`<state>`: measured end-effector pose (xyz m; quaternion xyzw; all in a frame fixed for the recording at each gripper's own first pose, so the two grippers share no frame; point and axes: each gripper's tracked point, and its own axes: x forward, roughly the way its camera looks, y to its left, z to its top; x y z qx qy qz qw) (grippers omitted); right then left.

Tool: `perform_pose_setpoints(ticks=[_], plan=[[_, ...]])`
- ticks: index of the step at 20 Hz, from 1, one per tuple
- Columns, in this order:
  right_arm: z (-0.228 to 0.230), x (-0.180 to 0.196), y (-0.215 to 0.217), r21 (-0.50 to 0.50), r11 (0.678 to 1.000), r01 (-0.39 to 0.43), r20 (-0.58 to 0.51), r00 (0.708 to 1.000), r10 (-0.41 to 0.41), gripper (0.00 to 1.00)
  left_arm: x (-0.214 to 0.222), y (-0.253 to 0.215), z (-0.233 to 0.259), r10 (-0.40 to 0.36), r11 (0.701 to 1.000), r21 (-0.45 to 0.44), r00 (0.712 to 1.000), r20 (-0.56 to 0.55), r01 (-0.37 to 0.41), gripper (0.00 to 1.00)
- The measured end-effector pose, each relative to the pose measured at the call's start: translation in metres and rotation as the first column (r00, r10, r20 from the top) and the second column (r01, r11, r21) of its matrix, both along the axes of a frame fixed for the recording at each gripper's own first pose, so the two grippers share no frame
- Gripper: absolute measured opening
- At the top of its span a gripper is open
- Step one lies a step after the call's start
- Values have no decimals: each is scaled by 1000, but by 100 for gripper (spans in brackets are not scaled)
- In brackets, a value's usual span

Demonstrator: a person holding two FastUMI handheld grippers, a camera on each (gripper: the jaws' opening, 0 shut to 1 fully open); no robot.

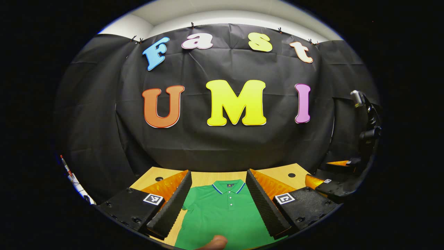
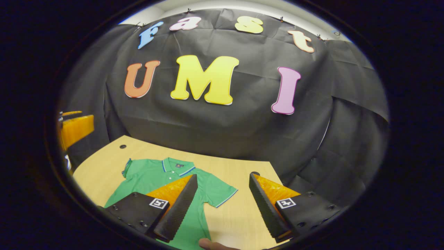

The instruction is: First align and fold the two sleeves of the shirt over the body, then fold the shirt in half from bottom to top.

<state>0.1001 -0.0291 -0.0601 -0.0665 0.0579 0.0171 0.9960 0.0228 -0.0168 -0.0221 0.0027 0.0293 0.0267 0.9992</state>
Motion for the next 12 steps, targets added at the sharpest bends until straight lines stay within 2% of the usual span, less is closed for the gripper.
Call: perform_pose_setpoints(ticks=[1,2,3,4,7,12], plan=[[-11,13,-3,2,1000,1,-24,1000,-1,96,0,-2,-3,6,1000,2,1000,-12,-6,94],[-20,25,-7,12,1000,7,-45,999,-6,97,-1,-2,-6,13,1000,4,1000,-25,-13,100],[-29,37,-12,27,1000,7,-64,998,-6,97,-1,1,-8,29,1000,8,999,-32,-29,94],[-39,51,-14,33,999,5,-87,996,-2,97,-2,1,-9,42,999,8,998,-37,-42,100],[-72,93,-23,54,999,1,-173,985,8,97,-2,-3,-6,77,997,15,996,-35,-76,100],[-146,146,-40,139,989,53,-372,928,2,97,1,-14,4,117,993,16,993,3,-117,100]])
